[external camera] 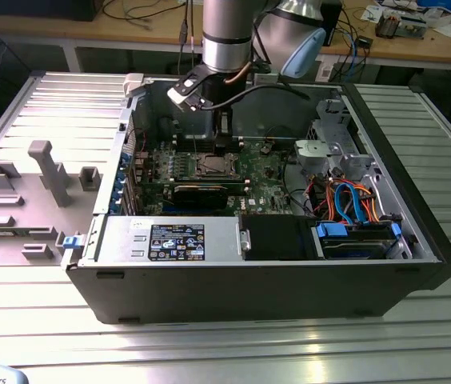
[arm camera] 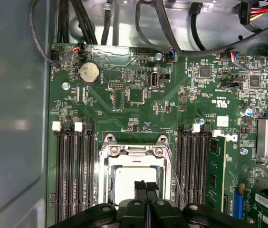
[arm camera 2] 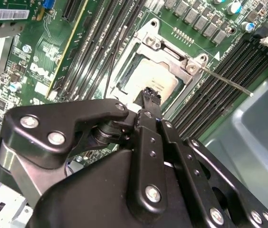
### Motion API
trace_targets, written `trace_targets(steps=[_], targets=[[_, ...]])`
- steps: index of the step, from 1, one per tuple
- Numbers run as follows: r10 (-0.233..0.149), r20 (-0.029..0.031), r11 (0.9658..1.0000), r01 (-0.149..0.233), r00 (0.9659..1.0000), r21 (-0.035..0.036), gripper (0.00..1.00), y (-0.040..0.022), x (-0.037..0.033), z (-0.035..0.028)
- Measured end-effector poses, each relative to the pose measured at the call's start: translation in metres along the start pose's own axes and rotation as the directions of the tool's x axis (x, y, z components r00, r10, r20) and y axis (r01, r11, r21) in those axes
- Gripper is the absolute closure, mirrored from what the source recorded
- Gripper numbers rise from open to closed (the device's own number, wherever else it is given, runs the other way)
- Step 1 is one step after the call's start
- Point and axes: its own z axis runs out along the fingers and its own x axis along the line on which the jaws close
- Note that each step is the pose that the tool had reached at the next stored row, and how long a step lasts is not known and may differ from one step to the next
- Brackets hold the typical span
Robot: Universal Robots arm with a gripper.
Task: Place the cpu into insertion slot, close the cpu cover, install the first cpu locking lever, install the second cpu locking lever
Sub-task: 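Install the first cpu locking lever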
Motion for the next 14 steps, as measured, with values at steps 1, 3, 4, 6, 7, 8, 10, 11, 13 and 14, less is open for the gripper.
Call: trace_targets(steps=[1,3,4,6,7,8,10,11,13,14], targets=[[0.0,0.0001,1.0,0.0,1.0,0.0,0.89,0.0,-0.0002,-0.0015],[-0.003,-0.0001,1.0,0.003,1.0,-0.0005,0.89,0.0,-0.0002,-0.0021],[-0.016,-0.0009,0.9999,0.016,0.9999,-0.0016,0.89,0.0,-0.0002,-0.0022],[-0.081,-0.0007,0.9967,0.081,0.9967,-0.0078,0.89,0.0,-0.0002,-0.0022],[-0.103,-0.0004,0.9947,0.102,0.9947,-0.0098,0.89,0.0,-0.0002,-0.0022],[-0.127,-0.0001,0.9918,0.127,0.9919,-0.0121,0.89,0.0,-0.0002,-0.0022],[-0.175,-0.0014,0.9845,0.175,0.9846,-0.0169,0.89,0.0,-0.0003,-0.0023],[-0.178,-0.0427,0.9838,0.178,0.983,-0.0257,0.89,0.0,-0.0002,-0.0022],[-0.179,-0.0585,0.9837,0.177,0.9822,-0.0289,0.89,0.0,-0.0005,-0.0022],[-0.191,-0.0607,0.9813,0.19,0.9796,-0.0307,0.89,0.0,-0.0005,-0.0022]])
